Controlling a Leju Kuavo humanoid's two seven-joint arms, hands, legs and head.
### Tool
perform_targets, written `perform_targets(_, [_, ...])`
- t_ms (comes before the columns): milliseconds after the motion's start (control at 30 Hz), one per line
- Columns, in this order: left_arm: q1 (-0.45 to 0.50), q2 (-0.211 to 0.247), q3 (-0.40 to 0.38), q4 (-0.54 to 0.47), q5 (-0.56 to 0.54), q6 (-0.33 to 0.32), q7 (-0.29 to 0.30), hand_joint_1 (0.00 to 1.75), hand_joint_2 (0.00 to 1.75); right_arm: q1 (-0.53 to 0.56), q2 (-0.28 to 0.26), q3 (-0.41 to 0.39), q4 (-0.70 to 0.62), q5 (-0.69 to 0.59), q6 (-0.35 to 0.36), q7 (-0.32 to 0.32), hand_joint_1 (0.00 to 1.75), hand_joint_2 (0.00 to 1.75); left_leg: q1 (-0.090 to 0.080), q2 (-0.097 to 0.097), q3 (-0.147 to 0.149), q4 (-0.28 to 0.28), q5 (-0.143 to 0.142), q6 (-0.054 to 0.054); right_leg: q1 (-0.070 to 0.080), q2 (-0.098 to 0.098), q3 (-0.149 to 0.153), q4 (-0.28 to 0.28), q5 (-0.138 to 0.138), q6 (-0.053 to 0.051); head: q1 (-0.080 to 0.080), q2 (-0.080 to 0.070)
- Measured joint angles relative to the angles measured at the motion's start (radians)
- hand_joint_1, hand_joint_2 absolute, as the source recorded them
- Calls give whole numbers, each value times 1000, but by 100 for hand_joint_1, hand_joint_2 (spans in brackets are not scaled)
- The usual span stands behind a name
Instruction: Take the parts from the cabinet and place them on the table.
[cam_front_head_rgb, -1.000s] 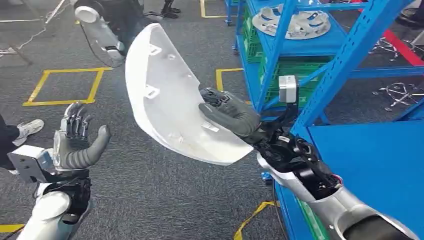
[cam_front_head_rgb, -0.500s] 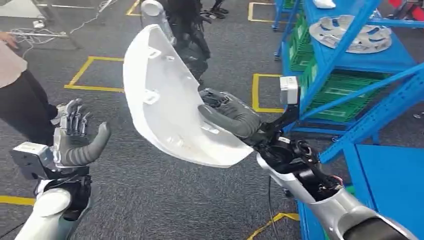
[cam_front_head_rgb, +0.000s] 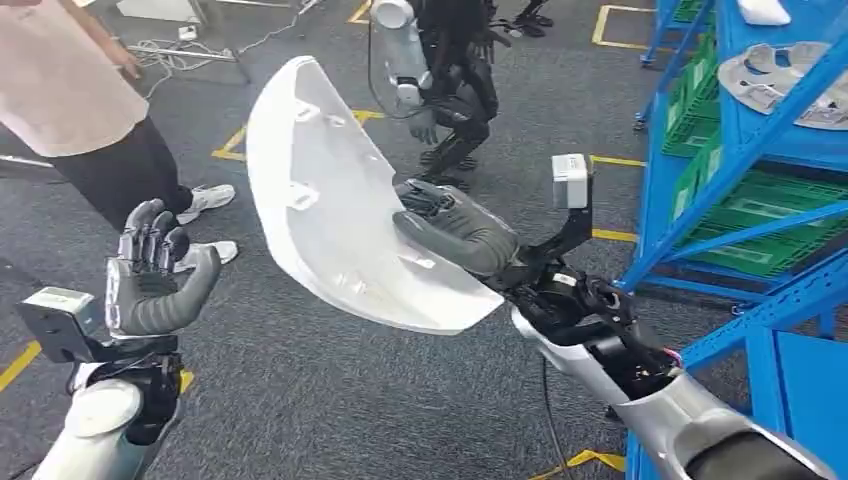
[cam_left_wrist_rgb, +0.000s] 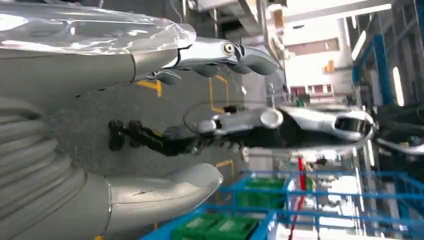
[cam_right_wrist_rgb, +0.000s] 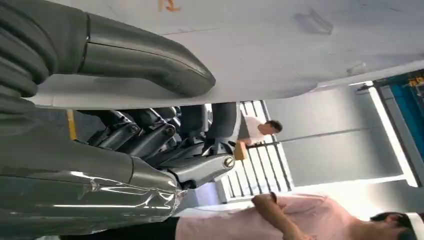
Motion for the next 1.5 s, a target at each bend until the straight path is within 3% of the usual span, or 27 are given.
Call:
perform_targets(33, [3, 0, 0, 2, 0, 0, 0, 0, 175, 3, 0, 0, 2, 0, 0, 0, 175, 175, 2, 5, -36, 67, -18, -4, 0, -16, 0, 0, -1, 0, -3, 0])
perform_targets(100, [5, 0, 0, 5, 0, 0, 0, 0, 175, 5, 0, 0, 5, 3, -1, 0, 175, 175, 7, 9, -26, 36, 20, -9, 0, -41, 1, 1, -4, 3, -9, 0])
perform_targets(167, [3, 0, 0, 5, 0, -1, 0, 0, 175, 5, 0, 0, 7, 4, -2, -2, 175, 175, 9, 32, 78, -155, 108, -8, -1, -65, 7, 3, -10, 9, -13, 0])
perform_targets(200, [0, 0, 0, 5, 0, -1, 0, 0, 175, 4, 0, 0, 7, 5, -1, -3, 175, 175, 8, 77, 134, -250, 135, -6, 2, -74, 12, 6, -15, 16, -15, 0])
perform_targets(233, [-3, -1, 0, 7, 0, -2, -2, 0, 175, 4, 0, -1, 8, 6, 2, -7, 175, 175, -2, 87, 139, -262, 126, 2, 11, -81, 12, 7, -21, 23, -18, 0])
perform_targets(367, [-6, -2, 0, 13, 0, -2, -7, 0, 175, 2, 0, -1, 13, 16, 10, -12, 175, 175, 0, 34, 138, -262, 125, 31, 9, -115, 27, 5, -31, 43, -6, 0])
perform_targets(400, [-6, -3, 0, 13, 0, -4, -8, 0, 175, 2, 0, -2, 16, 17, 11, -12, 175, 175, 6, 22, 144, -265, 125, 36, 1, -80, 17, 20, -48, 49, -2, 0])
perform_targets(467, [-12, -6, 0, 15, 2, -5, -10, 0, 175, 2, 0, -2, 17, 17, 14, -14, 175, 175, 6, 7, 144, -264, 124, 48, 0, -12, -43, 156, -119, 50, 9, 0])
perform_targets(500, [-12, -7, 0, 16, 2, -8, -10, 0, 175, 3, 0, -2, 18, 17, 14, -14, 175, 175, 6, -3, 144, -264, 123, 49, 1, 0, -84, 239, -153, 51, 15, 0])
perform_targets(633, [-12, -7, 0, 16, 2, -8, -10, 0, 175, 3, 0, -2, 19, 17, 14, -14, 175, 175, 5, -5, 144, -264, 123, 50, 2, 2, -94, 258, -160, 51, 18, 0])
perform_targets(700, [-10, -8, 0, 19, 2, -8, -10, 0, 175, 7, 0, -2, 22, 17, 14, -14, 175, 175, 3, -20, 145, -264, 122, 51, 2, 7, -142, 348, -186, 52, 23, 0])
perform_targets(733, [-10, -10, 0, 25, 2, -8, -10, 0, 175, 9, 0, -4, 30, 17, 13, -14, 175, 175, -1, -78, 152, -261, 119, 50, 3, 17, -105, 202, -55, 35, 33, 0])
perform_targets(767, [-10, -10, 0, 26, 2, -8, -10, 0, 175, 7, 0, -4, 31, 17, 14, -14, 175, 175, -1, -90, 154, -260, 116, 47, 3, 43, -71, 113, -5, 29, 38, 0])
perform_targets(800, [-12, -10, 0, 30, 2, -8, -10, 0, 175, 5, 0, -4, 34, 18, 15, -14, 175, 175, -1, -99, 150, -259, 115, 45, 1, 98, -56, 58, 10, 23, 39, 0])
perform_targets(933, [-11, -11, 0, 42, 5, -11, -14, 0, 175, 3, 0, -3, 41, 18, 14, -15, 175, 175, 6, -147, 134, -258, 123, 22, 5, 65, -25, 29, -4, 20, 35, 0])
perform_targets(967, [-12, -10, 0, 43, 6, -13, -18, 0, 175, 1, 0, -5, 42, 19, 13, -16, 175, 175, 2, -135, 132, -254, 116, 18, -12, 48, -15, 15, 1, 14, 36, 0])
perform_targets(1000, [-17, -10, 0, 45, 6, -15, -22, 0, 175, 0, 0, -5, 43, 19, 13, -17, 175, 175, -9, -68, 122, -230, 100, 11, -7, 39, -11, 11, 2, 12, 31, 0])
perform_targets(1033, [-24, -10, 0, 48, 6, -18, -23, 0, 175, -1, 0, -5, 43, 18, 13, -18, 175, 175, -5, -25, 89, -166, 65, 5, -5, 26, -10, 11, 0, 5, 11, 0])
perform_targets(1100, [-27, -11, 0, 53, 8, -19, -26, 0, 175, 3, 0, -5, 47, 18, 11, -17, 175, 175, 2, 1, -1, 4, -1, -1, 0, -1, -10, 11, -2, 2, 2, 0])
perform_targets(1167, [-27, -12, 0, 62, 11, -19, -30, 0, 175, 7, 0, -5, 51, 18, 10, -16, 175, 175, 8, 7, -46, 75, -1, -8, 0, -28, -9, 12, -5, 2, -6, 0])
perform_targets(1233, [-29, -11, 0, 66, 15, -19, -34, 0, 175, 7, 0, -5, 53, 21, 11, -16, 175, 175, 12, 14, 17, -54, 78, -9, -1, -52, -4, 13, -9, 6, -10, 0])
perform_targets(1267, [-31, -11, 0, 68, 17, -19, -37, 0, 175, 6, 0, -5, 54, 21, 11, -16, 175, 175, 12, 33, 72, -161, 124, -8, -3, -63, 0, 14, -14, 12, -12, 0])
perform_targets(1300, [-34, -11, 0, 69, 20, -19, -39, 0, 175, 6, 0, -6, 54, 21, 11, -16, 175, 175, 9, 79, 116, -246, 142, -7, 2, -71, 6, 16, -19, 18, -14, 0])
perform_targets(1333, [-39, -13, -1, 70, 22, -19, -41, 0, 175, 5, 0, -6, 54, 21, 11, -17, 175, 175, -2, 81, 122, -252, 133, 3, 10, -77, 4, 17, -24, 25, -20, 0])
perform_targets(1400, [-41, -14, -1, 72, 23, -19, -42, 0, 175, 2, 0, -6, 55, 21, 10, -16, 175, 175, 0, 53, 119, -250, 130, 20, 11, -92, 11, 17, -29, 33, -4, 0])
perform_targets(1467, [-44, -13, -1, 74, 23, -19, -42, 0, 175, 2, 0, -7, 55, 21, 10, -16, 175, 175, -1, 29, 122, -251, 130, 36, 7, -111, 20, 16, -37, 45, -6, 0])
perform_targets(1500, [-45, -14, -1, 74, 23, -19, -42, 0, 175, 1, 0, -9, 55, 22, 9, -16, 175, 175, 5, 20, 126, -254, 130, 40, 0, -66, 10, 34, -55, 51, 1, 0])
